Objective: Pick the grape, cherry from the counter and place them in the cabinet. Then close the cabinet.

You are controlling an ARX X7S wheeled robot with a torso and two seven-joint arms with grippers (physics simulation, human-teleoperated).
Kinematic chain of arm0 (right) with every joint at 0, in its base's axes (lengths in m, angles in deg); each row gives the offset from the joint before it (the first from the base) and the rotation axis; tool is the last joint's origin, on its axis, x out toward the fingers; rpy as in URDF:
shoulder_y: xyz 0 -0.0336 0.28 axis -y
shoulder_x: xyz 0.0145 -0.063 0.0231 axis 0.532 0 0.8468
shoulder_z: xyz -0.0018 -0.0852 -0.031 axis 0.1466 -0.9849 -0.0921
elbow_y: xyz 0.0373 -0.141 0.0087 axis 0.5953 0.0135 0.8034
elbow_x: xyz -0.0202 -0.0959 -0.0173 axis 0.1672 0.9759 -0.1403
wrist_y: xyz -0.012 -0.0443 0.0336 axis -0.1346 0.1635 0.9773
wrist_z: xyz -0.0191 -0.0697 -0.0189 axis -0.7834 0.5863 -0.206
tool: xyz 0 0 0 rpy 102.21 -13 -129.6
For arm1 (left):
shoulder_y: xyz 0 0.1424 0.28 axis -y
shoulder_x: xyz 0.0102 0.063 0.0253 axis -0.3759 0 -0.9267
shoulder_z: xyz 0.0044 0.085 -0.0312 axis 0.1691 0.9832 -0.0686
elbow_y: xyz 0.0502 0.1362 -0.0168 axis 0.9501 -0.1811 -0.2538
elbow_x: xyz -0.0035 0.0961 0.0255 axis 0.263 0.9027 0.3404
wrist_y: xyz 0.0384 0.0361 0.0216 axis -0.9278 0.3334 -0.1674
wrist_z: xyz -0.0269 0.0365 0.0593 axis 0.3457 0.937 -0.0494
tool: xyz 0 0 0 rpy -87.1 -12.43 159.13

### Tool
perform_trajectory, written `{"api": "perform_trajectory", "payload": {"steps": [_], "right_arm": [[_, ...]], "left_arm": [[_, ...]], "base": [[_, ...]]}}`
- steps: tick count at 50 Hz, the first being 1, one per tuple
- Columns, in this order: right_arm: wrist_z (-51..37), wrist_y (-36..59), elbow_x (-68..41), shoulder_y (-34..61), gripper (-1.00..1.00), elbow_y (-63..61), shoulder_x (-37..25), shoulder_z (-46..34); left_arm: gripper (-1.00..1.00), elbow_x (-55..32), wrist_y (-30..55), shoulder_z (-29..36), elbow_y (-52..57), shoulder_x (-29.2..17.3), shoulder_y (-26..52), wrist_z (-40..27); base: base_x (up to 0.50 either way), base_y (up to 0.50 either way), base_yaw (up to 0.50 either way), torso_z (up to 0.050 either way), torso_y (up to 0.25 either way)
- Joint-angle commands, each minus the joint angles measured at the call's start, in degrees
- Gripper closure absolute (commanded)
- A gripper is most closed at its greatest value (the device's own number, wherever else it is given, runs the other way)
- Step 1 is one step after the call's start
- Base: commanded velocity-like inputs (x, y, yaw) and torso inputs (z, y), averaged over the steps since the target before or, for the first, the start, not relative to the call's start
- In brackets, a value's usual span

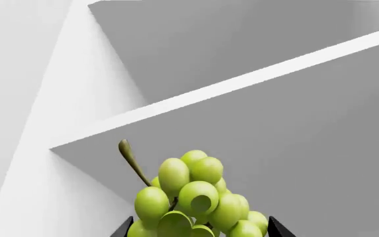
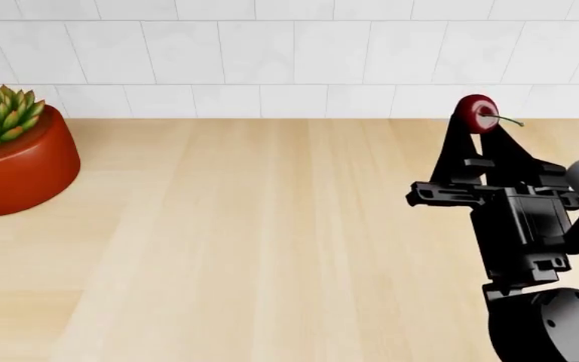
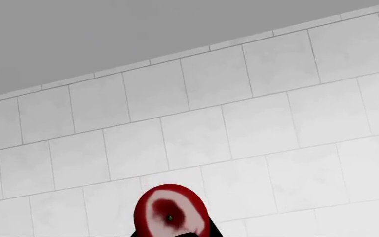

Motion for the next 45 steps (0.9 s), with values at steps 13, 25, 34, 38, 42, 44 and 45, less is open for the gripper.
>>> {"api": "perform_trajectory", "payload": {"steps": [13, 25, 34, 38, 42, 44, 45], "right_arm": [[-1.52, 2.87, 2.52, 1.88, 1.0, 1.5, -0.15, -1.73], [-1.52, 3.44, 3.9, 2.86, 1.0, 3.3, 0.43, -2.93], [-1.69, 2.92, 3.79, 1.28, 1.0, 2.01, -0.59, -2.26], [-1.7, 3.08, 4.03, 1.83, 1.0, 2.37, -0.26, -2.6], [-1.66, 3.16, 4.2, 2.31, 1.0, 2.75, 0.04, -2.88], [-1.68, 3.2, 4.22, 2.41, 1.0, 2.76, 0.07, -2.93], [-1.71, 3.23, 4.21, 2.42, 1.0, 2.72, 0.04, -2.93]], "left_arm": [[1.0, -1.92, 4.78, 1.5, -8.18, 1.19, 1.11, 7.16], [1.0, -1.92, 4.78, 1.5, -8.18, 1.19, 1.11, 7.16], [-1.0, -1.92, 4.78, 1.5, -8.18, 1.19, 1.11, 7.16], [-1.0, -1.92, 4.78, 1.5, -8.18, 1.19, 1.11, 7.16], [-1.0, -1.92, 4.78, 1.5, -8.18, 1.19, 1.11, 7.16], [-1.0, -1.92, 4.78, 1.5, -8.18, 1.19, 1.11, 7.16], [-1.0, -1.92, 4.78, 1.5, -8.18, 1.19, 1.11, 7.16]], "base": [[0.0, 0.0, 0.0, 0.0, 0.0], [0.0, 0.0, 0.0, 0.0, 0.001], [0.0, 0.0, 0.0, 0.0, 0.0], [0.0, 0.0, 0.0, 0.0, 0.0], [0.0, 0.0, 0.0, 0.0, 0.0], [0.0, 0.0, 0.0, 0.0, 0.0], [0.0, 0.0, 0.0, 0.0, 0.0]]}}
